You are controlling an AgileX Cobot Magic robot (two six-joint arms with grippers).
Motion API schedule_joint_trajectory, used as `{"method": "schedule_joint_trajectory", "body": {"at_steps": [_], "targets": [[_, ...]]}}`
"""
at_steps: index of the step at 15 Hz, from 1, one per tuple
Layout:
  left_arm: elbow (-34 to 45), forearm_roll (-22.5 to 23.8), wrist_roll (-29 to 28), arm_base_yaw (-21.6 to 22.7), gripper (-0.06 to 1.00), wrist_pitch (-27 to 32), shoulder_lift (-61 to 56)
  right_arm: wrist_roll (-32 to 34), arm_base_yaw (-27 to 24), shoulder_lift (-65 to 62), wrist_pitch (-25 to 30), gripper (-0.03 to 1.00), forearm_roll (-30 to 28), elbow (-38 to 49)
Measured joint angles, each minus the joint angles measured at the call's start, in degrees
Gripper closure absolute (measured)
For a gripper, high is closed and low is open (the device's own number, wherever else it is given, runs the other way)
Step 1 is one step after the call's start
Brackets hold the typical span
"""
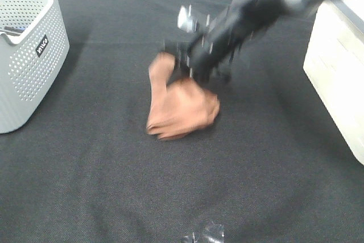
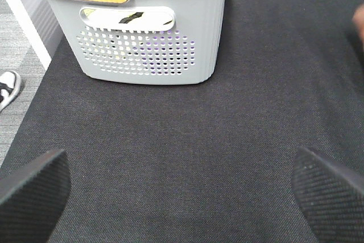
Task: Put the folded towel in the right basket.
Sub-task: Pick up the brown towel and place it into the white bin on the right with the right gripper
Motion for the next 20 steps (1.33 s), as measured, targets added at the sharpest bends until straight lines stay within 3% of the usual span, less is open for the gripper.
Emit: {"method": "schedule_joint_trajectory", "body": {"at_steps": [4, 5, 7, 8, 11, 12, 13, 15, 20], "targets": [[0.0, 0.0, 0.0, 0.0, -0.05, 0.0, 0.0, -3.6, -5.6, -21.6, 0.1, 0.71, -0.1, 0.0], [0.0, 0.0, 0.0, 0.0, -0.05, 0.0, 0.0, -3.6, -5.6, -21.6, 0.1, 0.71, -0.1, 0.0], [0.0, 0.0, 0.0, 0.0, -0.05, 0.0, 0.0, -5.7, -11.3, -29.8, -1.5, 0.71, -0.3, 0.0], [0.0, 0.0, 0.0, 0.0, -0.05, 0.0, 0.0, -6.0, -16.7, -35.0, -3.4, 0.71, -2.1, 0.0], [0.0, 0.0, 0.0, 0.0, -0.05, 0.0, 0.0, -6.0, -26.8, -38.7, -4.3, 0.71, -12.9, 0.0], [0.0, 0.0, 0.0, 0.0, -0.05, 0.0, 0.0, -6.0, -29.7, -38.6, -2.9, 0.71, -18.5, 0.0], [0.0, 0.0, 0.0, 0.0, -0.05, 0.0, 0.0, -6.0, -33.8, -37.6, -0.4, 0.71, -28.0, 0.0], [0.0, 0.0, 0.0, 0.0, -0.05, 0.0, 0.0, -3.8, -38.2, -35.6, 0.9, 0.71, -35.6, 0.0], [0.0, 0.0, 0.0, 0.0, -0.05, 0.0, 0.0, 4.0, -40.2, -29.7, 1.3, 0.71, -37.8, 0.1]]}}
